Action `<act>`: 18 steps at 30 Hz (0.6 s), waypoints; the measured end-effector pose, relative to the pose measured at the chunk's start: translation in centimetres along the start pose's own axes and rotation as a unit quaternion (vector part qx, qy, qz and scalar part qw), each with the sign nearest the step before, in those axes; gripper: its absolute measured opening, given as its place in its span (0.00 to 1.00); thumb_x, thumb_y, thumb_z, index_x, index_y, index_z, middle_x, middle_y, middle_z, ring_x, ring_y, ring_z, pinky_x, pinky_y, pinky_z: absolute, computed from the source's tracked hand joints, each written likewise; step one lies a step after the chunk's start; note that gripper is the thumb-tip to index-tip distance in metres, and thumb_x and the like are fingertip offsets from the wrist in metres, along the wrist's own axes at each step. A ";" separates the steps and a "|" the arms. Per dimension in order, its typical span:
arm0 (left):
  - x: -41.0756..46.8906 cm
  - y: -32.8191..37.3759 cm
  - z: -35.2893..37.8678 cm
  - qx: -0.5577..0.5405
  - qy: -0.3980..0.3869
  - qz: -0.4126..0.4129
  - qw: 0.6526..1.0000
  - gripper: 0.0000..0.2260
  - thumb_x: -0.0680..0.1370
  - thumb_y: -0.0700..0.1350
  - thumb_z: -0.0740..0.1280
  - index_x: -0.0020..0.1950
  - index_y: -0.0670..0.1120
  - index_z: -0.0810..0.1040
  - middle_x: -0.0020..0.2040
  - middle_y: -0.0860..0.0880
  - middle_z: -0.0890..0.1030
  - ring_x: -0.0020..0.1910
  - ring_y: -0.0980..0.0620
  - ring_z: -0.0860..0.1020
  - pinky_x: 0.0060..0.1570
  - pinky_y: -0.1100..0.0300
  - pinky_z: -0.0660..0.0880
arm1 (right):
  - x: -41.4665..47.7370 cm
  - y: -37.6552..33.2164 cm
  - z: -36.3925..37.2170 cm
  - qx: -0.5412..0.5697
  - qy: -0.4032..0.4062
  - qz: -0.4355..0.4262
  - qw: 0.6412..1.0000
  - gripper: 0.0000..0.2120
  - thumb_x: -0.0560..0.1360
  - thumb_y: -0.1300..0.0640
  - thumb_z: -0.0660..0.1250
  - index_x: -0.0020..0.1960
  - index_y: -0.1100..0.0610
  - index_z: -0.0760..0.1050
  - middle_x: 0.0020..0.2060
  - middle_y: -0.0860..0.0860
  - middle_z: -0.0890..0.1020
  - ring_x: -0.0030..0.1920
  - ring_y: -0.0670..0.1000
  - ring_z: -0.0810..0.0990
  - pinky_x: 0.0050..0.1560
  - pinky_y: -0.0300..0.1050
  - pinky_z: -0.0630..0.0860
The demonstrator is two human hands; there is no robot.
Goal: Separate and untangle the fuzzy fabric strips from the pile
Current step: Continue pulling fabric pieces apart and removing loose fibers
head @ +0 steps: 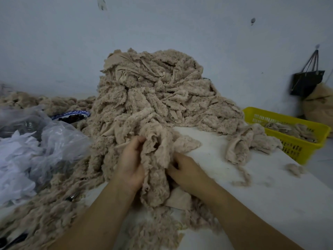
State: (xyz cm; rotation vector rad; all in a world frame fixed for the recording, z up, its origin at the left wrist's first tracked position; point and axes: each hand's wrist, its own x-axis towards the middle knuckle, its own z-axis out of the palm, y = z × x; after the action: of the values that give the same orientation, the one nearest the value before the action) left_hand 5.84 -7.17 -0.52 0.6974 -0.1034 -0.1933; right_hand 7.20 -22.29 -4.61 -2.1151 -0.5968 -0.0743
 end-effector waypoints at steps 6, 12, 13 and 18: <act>0.1 2.3 -1.1 -0.127 -0.005 0.053 0.990 0.25 0.83 0.54 0.54 0.33 0.45 0.79 0.30 0.53 0.75 0.29 0.57 0.75 0.34 0.65 0.78 | 0.8 3.0 -3.1 -0.036 0.151 0.133 0.979 0.19 0.84 0.49 0.55 0.36 0.55 0.63 0.31 0.52 0.71 0.32 0.47 0.69 0.30 0.31 0.65; 0.0 3.2 -1.9 -0.121 0.049 0.139 0.982 0.16 0.78 0.47 0.61 0.40 0.44 0.85 0.41 0.48 0.84 0.38 0.52 0.84 0.38 0.60 0.82 | 0.9 3.8 -3.3 -0.060 0.198 0.185 0.961 0.20 0.84 0.53 0.55 0.35 0.56 0.58 0.29 0.51 0.63 0.29 0.49 0.61 0.27 0.41 0.58; -0.1 3.6 -2.1 -0.121 0.055 0.149 0.980 0.16 0.78 0.48 0.60 0.43 0.45 0.87 0.46 0.46 0.85 0.44 0.50 0.85 0.43 0.57 0.82 | 0.8 3.9 -3.6 -0.057 0.207 0.194 0.957 0.20 0.84 0.53 0.55 0.35 0.57 0.57 0.29 0.51 0.63 0.29 0.49 0.60 0.27 0.42 0.55; 0.3 2.4 -1.8 -0.058 0.064 0.075 0.993 0.19 0.80 0.51 0.60 0.49 0.40 0.87 0.50 0.43 0.86 0.47 0.46 0.86 0.44 0.51 0.83 | 0.1 2.2 -3.4 -0.039 0.192 0.114 0.974 0.14 0.82 0.45 0.57 0.61 0.52 0.73 0.57 0.46 0.70 0.49 0.42 0.72 0.47 0.35 0.66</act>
State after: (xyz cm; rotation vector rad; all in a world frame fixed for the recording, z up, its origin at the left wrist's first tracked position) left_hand 6.75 -4.31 -0.35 0.5820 -0.0214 -0.0090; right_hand 8.81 -25.94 -4.25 -2.1536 -0.1223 -0.3736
